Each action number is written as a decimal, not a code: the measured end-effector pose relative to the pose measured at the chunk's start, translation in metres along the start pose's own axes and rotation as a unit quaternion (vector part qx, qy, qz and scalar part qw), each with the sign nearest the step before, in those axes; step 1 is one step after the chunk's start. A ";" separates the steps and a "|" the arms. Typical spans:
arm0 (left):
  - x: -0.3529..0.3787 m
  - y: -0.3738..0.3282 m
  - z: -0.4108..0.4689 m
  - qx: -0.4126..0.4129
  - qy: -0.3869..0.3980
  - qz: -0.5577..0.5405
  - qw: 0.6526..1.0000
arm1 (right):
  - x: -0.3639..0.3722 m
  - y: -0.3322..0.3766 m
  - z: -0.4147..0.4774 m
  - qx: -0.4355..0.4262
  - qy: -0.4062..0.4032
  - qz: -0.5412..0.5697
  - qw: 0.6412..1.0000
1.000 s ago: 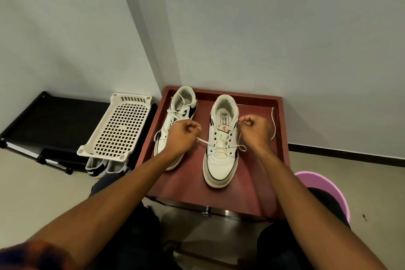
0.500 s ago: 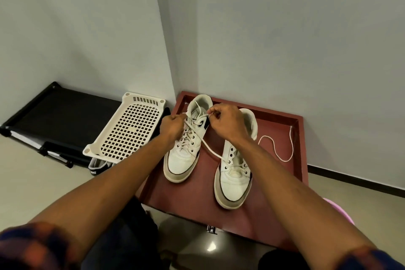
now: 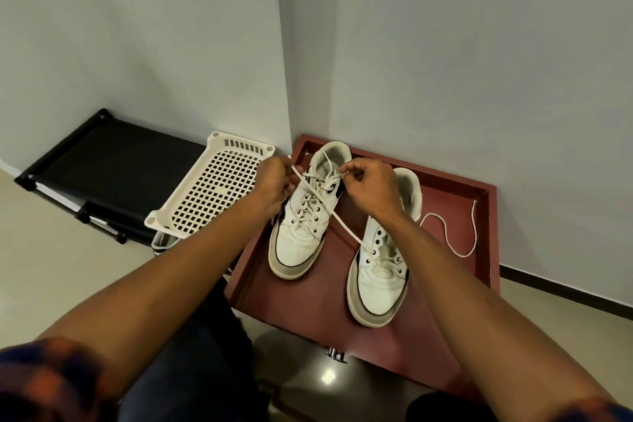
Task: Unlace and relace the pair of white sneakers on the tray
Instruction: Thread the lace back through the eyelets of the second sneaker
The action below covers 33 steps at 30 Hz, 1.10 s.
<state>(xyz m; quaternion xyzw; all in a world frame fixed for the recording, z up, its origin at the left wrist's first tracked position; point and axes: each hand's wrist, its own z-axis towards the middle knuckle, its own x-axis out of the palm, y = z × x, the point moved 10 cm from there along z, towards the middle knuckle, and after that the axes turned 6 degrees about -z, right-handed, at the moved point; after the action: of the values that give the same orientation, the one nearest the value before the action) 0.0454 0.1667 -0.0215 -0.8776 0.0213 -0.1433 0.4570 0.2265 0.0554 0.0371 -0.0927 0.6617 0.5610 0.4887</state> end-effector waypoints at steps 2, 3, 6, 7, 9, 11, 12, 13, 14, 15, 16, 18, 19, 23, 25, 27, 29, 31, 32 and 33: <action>0.010 -0.011 -0.015 0.003 0.037 -0.018 0.999 | -0.003 0.002 -0.003 0.019 -0.009 0.055 0.998; 0.015 -0.017 -0.024 0.009 0.059 -0.020 0.998 | -0.003 0.003 -0.006 0.032 -0.009 0.089 0.996; 0.034 -0.032 -0.053 0.056 0.114 0.039 0.991 | -0.003 0.015 -0.017 0.080 0.015 0.215 0.973; 0.041 -0.034 -0.063 0.074 0.131 0.073 0.986 | -0.006 0.020 -0.023 0.093 0.024 0.260 0.961; 0.054 -0.031 -0.081 0.103 0.157 0.118 0.975 | -0.007 0.025 -0.036 0.121 0.044 0.349 0.928; 0.064 -0.024 -0.098 0.123 0.178 0.143 0.966 | -0.008 0.023 -0.049 0.157 0.057 0.402 0.900; 0.068 -0.020 -0.106 0.131 0.190 0.153 0.961 | -0.007 0.019 -0.055 0.177 0.061 0.418 0.889; 0.072 -0.015 -0.113 0.139 0.201 0.161 0.956 | -0.005 0.013 -0.062 0.200 0.063 0.432 0.877; 0.075 -0.010 -0.121 0.148 0.209 0.173 0.951 | -0.005 0.007 -0.070 0.223 0.064 0.445 0.865; 0.078 -0.006 -0.127 0.157 0.216 0.186 0.946 | -0.003 0.001 -0.077 0.241 0.068 0.457 0.854; 0.081 -0.002 -0.131 0.165 0.225 0.201 0.939 | -0.002 -0.004 -0.084 0.254 0.076 0.466 0.844; 0.089 0.007 -0.141 0.177 0.250 0.233 0.923 | -0.002 -0.009 -0.096 0.262 0.089 0.475 0.836; 0.092 0.011 -0.146 0.182 0.265 0.249 0.914 | -0.004 -0.012 -0.100 0.266 0.082 0.478 0.833; 0.090 0.036 -0.154 0.178 0.299 0.300 0.888 | -0.017 -0.028 -0.106 0.316 0.028 0.535 0.783; 0.080 0.050 -0.152 0.166 0.297 0.328 0.881 | -0.023 -0.034 -0.104 0.324 0.017 0.546 0.772; 0.068 0.061 -0.150 0.148 0.289 0.350 0.879 | -0.028 -0.038 -0.105 0.324 0.013 0.533 0.781; 0.056 0.068 -0.148 0.132 0.275 0.380 0.873 | -0.031 -0.041 -0.107 0.320 0.007 0.519 0.793; 0.040 0.074 -0.143 0.113 0.259 0.425 0.860 | -0.033 -0.043 -0.110 0.314 -0.001 0.514 0.798; 0.032 0.079 -0.140 0.102 0.256 0.450 0.849 | -0.033 -0.044 -0.112 0.313 -0.005 0.520 0.795; 0.024 0.084 -0.136 0.091 0.257 0.477 0.836 | -0.034 -0.046 -0.114 0.312 -0.012 0.530 0.789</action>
<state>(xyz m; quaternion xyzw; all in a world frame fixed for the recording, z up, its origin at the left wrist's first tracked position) 0.0389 0.0056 -0.0101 -0.6450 0.5408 -0.1296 0.5242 0.2129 -0.0704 0.0209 0.4369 0.7398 0.4960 0.1253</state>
